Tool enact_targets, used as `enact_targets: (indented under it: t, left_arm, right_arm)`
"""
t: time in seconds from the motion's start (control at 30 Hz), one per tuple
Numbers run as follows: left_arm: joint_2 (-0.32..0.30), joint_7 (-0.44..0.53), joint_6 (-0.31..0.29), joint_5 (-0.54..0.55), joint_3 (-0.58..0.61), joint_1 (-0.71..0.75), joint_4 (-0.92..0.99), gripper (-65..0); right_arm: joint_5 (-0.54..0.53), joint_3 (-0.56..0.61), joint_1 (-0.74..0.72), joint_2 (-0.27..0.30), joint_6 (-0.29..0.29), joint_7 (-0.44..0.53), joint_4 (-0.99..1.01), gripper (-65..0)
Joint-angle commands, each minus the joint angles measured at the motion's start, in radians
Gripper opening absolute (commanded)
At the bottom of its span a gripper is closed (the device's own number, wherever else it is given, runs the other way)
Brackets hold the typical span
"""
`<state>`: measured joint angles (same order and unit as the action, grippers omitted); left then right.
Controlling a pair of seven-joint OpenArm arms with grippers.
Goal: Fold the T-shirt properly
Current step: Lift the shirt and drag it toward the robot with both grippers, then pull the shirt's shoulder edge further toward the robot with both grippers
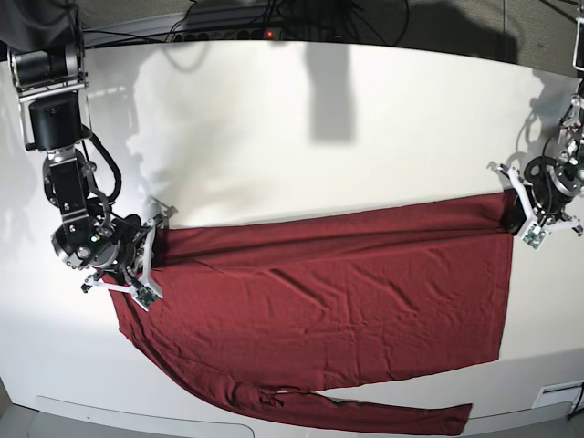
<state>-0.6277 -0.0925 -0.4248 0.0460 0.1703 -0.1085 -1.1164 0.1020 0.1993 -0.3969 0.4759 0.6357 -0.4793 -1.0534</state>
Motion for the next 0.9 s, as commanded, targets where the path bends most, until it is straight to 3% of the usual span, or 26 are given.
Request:
enact_targets:
  t: [0.0, 0.07, 0.1, 0.2, 0.37, 0.57, 0.77, 0.87]
  left_arm:
    - [-0.024, 0.014, 0.014, 0.014, -0.013, -0.028, -0.01, -52.2]
    - [-0.024, 0.01, 0.014, 0.037, -0.013, -0.029, -0.01, -47.7]
    - [-0.023, 0.01, 0.014, 0.042, -0.013, -0.028, -0.01, -47.4]
    - [-0.024, 0.0, 0.014, 0.041, -0.013, -0.028, -0.01, -47.4]
    - [-0.023, -0.038, 0.014, 0.046, -0.013, -0.027, -0.01, -47.4]
    - [-0.024, -0.049, 0.014, 0.194, -0.013, -0.028, -0.01, -47.4]
    - [-0.023, -0.069, 0.013, 0.373, -0.013, -0.028, -0.015, -47.4]
    - [-0.023, -0.096, 0.013, 0.443, -0.013, -0.027, -0.026, -47.5]
  right_arm:
    - [0.004, -0.01, -0.035, 0.017, -0.016, 0.009, -0.012, -52.9]
    - [0.004, -0.01, -0.041, 0.017, -0.016, 0.009, -0.012, -43.5]
    - [0.005, -0.01, -0.042, 0.017, -0.016, 0.009, -0.012, -42.5]
    - [0.049, -0.01, -0.057, 0.017, -0.029, 0.007, -0.012, -42.5]
    - [0.083, -0.01, -0.091, 0.017, -0.117, -0.05, -0.012, -42.5]
    - [0.077, -0.01, -0.126, 0.017, -0.256, -0.113, -0.017, -42.6]
    - [-0.094, -0.01, -0.127, 0.017, -0.254, -0.175, -0.083, -43.3]
    - [-0.207, -0.01, -0.127, 0.017, -0.253, -0.225, -0.099, -52.2]
